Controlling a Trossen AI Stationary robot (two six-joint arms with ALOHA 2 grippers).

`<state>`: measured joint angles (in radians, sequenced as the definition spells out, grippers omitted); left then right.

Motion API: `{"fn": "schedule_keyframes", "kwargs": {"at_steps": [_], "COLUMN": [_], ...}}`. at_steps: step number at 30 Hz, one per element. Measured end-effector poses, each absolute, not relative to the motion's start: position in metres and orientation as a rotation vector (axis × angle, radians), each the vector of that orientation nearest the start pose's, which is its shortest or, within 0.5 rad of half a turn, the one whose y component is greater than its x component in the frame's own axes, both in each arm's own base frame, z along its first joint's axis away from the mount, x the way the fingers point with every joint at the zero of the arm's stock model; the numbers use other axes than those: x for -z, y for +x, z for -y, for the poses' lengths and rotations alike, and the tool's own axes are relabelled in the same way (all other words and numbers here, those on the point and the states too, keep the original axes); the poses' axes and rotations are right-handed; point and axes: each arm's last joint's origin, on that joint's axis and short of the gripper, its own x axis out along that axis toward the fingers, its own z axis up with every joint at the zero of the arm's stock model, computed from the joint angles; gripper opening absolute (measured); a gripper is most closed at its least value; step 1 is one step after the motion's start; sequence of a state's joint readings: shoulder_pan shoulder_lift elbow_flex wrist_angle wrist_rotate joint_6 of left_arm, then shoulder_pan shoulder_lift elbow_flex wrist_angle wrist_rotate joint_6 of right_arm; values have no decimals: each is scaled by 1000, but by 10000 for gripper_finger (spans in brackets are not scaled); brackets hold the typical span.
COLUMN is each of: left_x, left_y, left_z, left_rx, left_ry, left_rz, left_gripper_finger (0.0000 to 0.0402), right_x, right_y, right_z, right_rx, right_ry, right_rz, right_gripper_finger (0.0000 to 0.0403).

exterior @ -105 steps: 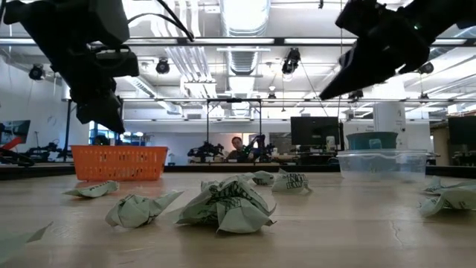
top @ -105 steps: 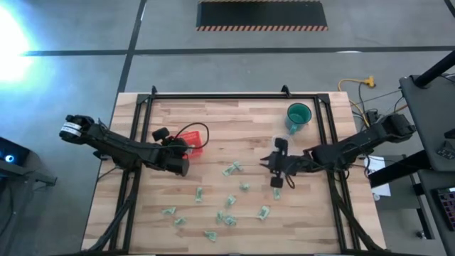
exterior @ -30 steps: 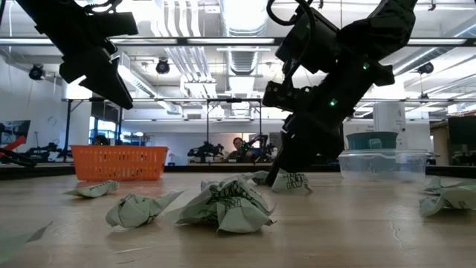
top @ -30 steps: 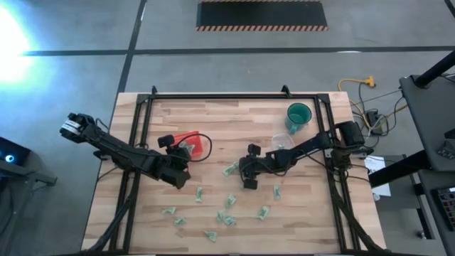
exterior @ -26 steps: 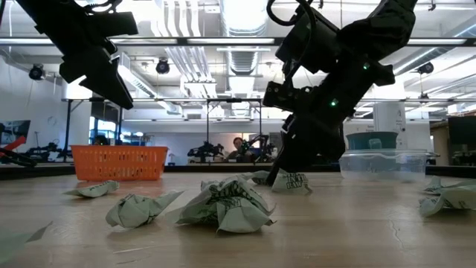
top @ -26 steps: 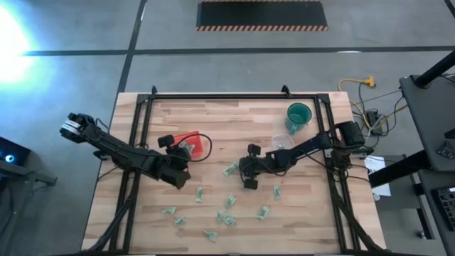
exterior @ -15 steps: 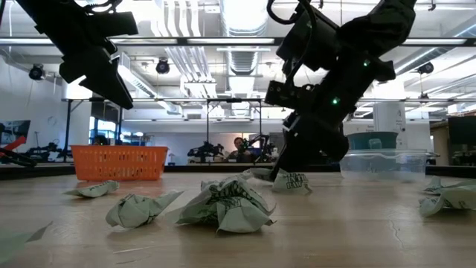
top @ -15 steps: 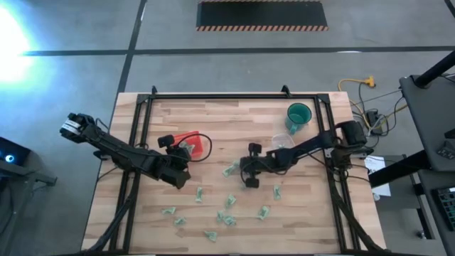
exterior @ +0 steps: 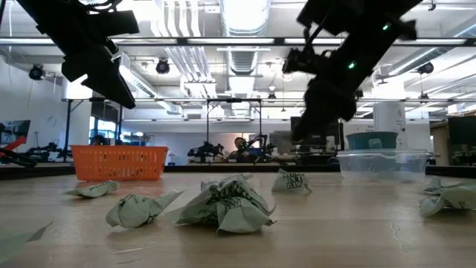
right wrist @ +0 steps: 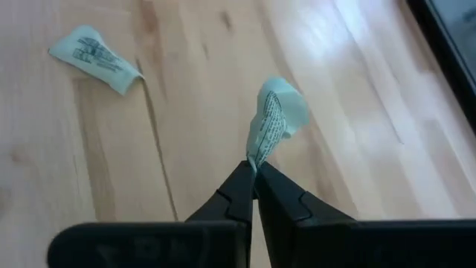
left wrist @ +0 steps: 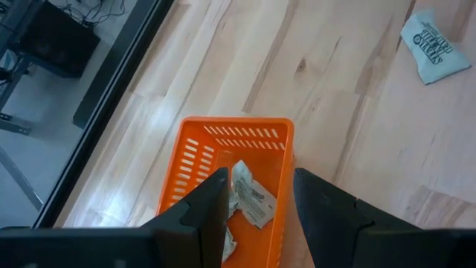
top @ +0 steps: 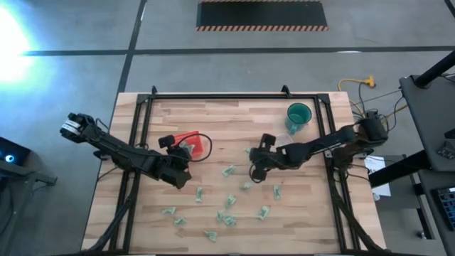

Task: Pick and place items into bin
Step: Put the stevia packet into the transparent container, then put the stevia packet into the orange bin

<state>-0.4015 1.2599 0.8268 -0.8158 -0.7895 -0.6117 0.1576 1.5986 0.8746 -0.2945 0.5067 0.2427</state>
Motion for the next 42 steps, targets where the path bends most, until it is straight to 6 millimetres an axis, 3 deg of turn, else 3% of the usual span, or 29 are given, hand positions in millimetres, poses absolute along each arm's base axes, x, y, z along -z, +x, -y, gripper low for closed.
{"fn": "schedule_keyframes", "kwargs": {"at_steps": [10, 18, 31, 42], "left_x": [-221, -222, -221, -223], "left_y": [208, 208, 208, 215], "left_z": [66, 66, 66, 69], "left_rx": [-609, -607, -607, -577], "left_ry": [171, 168, 169, 150], "left_rz": [-874, -868, -869, -811], "left_gripper_finger": [135, 135, 135, 135], "right_x": [-195, -188, -174, -169], "right_y": [249, 219, 208, 198], "right_z": [-38, -35, -34, -30], "right_rx": [640, 780, 801, 854], "right_ry": [-20, 89, 121, 94], "right_rz": [-967, -1026, -1101, -1136], "right_gripper_finger": [9, 9, 16, 104]}}
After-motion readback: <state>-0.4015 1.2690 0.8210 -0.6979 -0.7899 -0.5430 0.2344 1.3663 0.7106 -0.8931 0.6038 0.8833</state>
